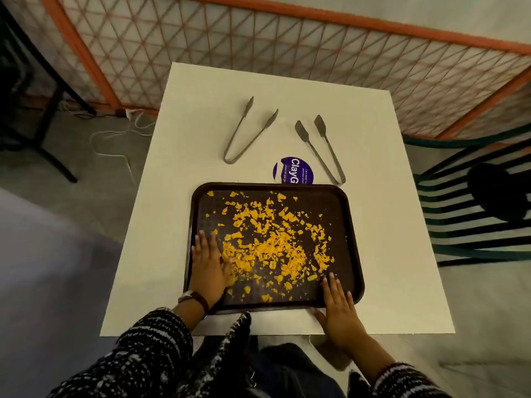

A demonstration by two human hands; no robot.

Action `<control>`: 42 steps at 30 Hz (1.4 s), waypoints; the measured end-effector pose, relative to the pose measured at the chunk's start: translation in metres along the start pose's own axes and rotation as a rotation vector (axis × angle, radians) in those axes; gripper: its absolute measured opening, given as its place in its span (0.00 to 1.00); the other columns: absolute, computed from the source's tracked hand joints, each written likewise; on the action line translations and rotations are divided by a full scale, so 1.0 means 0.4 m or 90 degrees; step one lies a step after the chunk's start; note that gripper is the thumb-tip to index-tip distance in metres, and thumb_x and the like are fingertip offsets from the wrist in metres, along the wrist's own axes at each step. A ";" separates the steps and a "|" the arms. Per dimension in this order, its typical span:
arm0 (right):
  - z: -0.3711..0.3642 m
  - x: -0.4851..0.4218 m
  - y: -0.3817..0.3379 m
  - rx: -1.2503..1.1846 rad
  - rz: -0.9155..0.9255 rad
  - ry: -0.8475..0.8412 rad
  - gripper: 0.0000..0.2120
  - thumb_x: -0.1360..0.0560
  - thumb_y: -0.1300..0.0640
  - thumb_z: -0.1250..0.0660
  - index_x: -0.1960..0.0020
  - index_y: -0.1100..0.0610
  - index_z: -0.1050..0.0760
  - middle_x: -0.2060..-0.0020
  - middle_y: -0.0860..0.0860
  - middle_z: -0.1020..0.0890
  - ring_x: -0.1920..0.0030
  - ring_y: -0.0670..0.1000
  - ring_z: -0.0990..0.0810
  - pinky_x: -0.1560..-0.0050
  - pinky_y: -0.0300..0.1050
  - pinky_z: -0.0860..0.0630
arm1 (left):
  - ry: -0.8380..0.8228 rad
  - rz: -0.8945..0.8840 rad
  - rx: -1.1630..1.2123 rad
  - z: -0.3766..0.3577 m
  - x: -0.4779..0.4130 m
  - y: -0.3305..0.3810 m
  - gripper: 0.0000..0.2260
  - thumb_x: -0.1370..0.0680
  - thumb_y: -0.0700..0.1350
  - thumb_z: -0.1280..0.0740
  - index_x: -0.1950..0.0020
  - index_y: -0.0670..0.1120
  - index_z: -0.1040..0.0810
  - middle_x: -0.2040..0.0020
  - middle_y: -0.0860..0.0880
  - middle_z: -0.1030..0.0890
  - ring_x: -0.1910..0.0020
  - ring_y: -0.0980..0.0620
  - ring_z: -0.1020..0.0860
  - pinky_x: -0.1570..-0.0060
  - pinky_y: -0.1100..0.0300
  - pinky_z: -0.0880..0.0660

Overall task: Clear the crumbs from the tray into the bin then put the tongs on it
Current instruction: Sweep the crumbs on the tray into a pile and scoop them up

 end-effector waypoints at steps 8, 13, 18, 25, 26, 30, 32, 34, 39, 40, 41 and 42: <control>-0.010 -0.008 0.003 -0.004 -0.016 0.012 0.50 0.43 0.24 0.80 0.31 0.56 0.72 0.30 0.51 0.70 0.29 0.50 0.70 0.30 0.48 0.68 | -0.063 -0.020 0.044 -0.054 0.049 0.041 0.35 0.22 0.58 0.49 0.26 0.45 0.66 0.25 0.43 0.65 0.26 0.46 0.65 0.29 0.52 0.65; -0.014 -0.007 0.004 -0.016 -0.012 0.005 0.49 0.41 0.24 0.79 0.30 0.54 0.72 0.29 0.50 0.70 0.28 0.50 0.70 0.30 0.48 0.68 | -0.153 -0.119 0.100 -0.089 0.084 0.092 0.38 0.27 0.67 0.54 0.29 0.47 0.70 0.26 0.47 0.67 0.26 0.51 0.65 0.29 0.55 0.65; -0.002 -0.007 0.000 -0.007 0.012 0.007 0.51 0.43 0.23 0.79 0.30 0.55 0.71 0.30 0.51 0.70 0.29 0.51 0.70 0.29 0.49 0.67 | -0.173 -0.125 0.134 -0.074 0.090 0.090 0.38 0.28 0.66 0.52 0.28 0.50 0.69 0.26 0.51 0.67 0.26 0.52 0.63 0.29 0.55 0.63; 0.010 -0.007 0.022 0.064 0.005 -0.041 0.35 0.24 0.33 0.64 0.23 0.51 0.60 0.31 0.66 0.33 0.32 0.63 0.37 0.38 0.55 0.37 | -0.024 0.030 0.083 0.001 0.118 -0.026 0.43 0.30 0.70 0.58 0.25 0.42 0.59 0.26 0.49 0.61 0.26 0.52 0.61 0.26 0.52 0.57; 0.014 -0.006 0.016 0.069 0.008 -0.034 0.35 0.24 0.34 0.63 0.23 0.53 0.55 0.32 0.66 0.32 0.33 0.64 0.34 0.40 0.54 0.36 | -0.039 0.026 0.067 -0.005 0.127 -0.029 0.45 0.31 0.73 0.61 0.25 0.41 0.59 0.25 0.47 0.60 0.26 0.52 0.61 0.27 0.53 0.58; 0.013 -0.011 -0.002 0.091 0.045 -0.016 0.38 0.26 0.32 0.57 0.25 0.54 0.48 0.27 0.66 0.46 0.29 0.68 0.39 0.35 0.58 0.39 | -0.131 0.109 0.008 -0.064 0.137 -0.028 0.49 0.31 0.72 0.66 0.27 0.34 0.50 0.26 0.33 0.47 0.26 0.38 0.49 0.30 0.44 0.48; 0.005 -0.013 0.001 0.087 0.029 -0.016 0.40 0.27 0.30 0.63 0.25 0.54 0.46 0.28 0.67 0.42 0.31 0.69 0.36 0.36 0.60 0.35 | -0.136 0.160 0.007 -0.091 0.135 -0.007 0.45 0.28 0.70 0.63 0.29 0.33 0.43 0.30 0.29 0.38 0.32 0.30 0.38 0.37 0.36 0.40; 0.005 -0.009 -0.005 0.067 0.044 -0.022 0.45 0.32 0.27 0.69 0.24 0.54 0.55 0.26 0.66 0.49 0.27 0.68 0.45 0.31 0.59 0.43 | -0.122 0.191 0.009 -0.100 0.135 0.023 0.48 0.31 0.73 0.67 0.27 0.36 0.49 0.27 0.32 0.45 0.28 0.32 0.43 0.34 0.37 0.47; 0.021 -0.006 -0.004 0.025 0.069 0.012 0.52 0.44 0.22 0.77 0.30 0.55 0.73 0.28 0.55 0.69 0.24 0.59 0.63 0.28 0.48 0.60 | -0.095 0.129 0.021 -0.120 0.128 0.111 0.48 0.41 0.75 0.76 0.31 0.43 0.70 0.30 0.44 0.69 0.29 0.47 0.67 0.31 0.51 0.67; 0.025 -0.006 -0.002 0.003 0.067 0.009 0.52 0.44 0.22 0.77 0.30 0.55 0.73 0.29 0.54 0.70 0.24 0.58 0.63 0.29 0.47 0.61 | -0.107 0.104 0.032 -0.124 0.127 0.130 0.48 0.41 0.75 0.76 0.32 0.44 0.72 0.30 0.44 0.70 0.29 0.47 0.69 0.31 0.52 0.68; 0.025 -0.005 0.002 -0.016 0.062 0.002 0.53 0.44 0.21 0.76 0.30 0.56 0.73 0.30 0.53 0.70 0.24 0.56 0.63 0.29 0.46 0.61 | -0.119 0.080 0.049 -0.128 0.125 0.146 0.47 0.41 0.75 0.75 0.32 0.44 0.73 0.30 0.44 0.71 0.29 0.47 0.70 0.31 0.53 0.69; 0.026 -0.005 0.007 -0.035 0.059 -0.003 0.55 0.44 0.21 0.75 0.29 0.56 0.71 0.29 0.52 0.68 0.24 0.56 0.62 0.28 0.47 0.59 | -0.125 0.058 0.067 -0.130 0.123 0.158 0.47 0.40 0.75 0.74 0.32 0.44 0.73 0.30 0.45 0.72 0.29 0.48 0.70 0.31 0.54 0.68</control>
Point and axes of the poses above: each hand's wrist, its own x-axis away from the middle knuckle, its own z-axis out of the back of the hand, y = z × x, the point moved 5 cm from there along -x, towards the middle knuckle
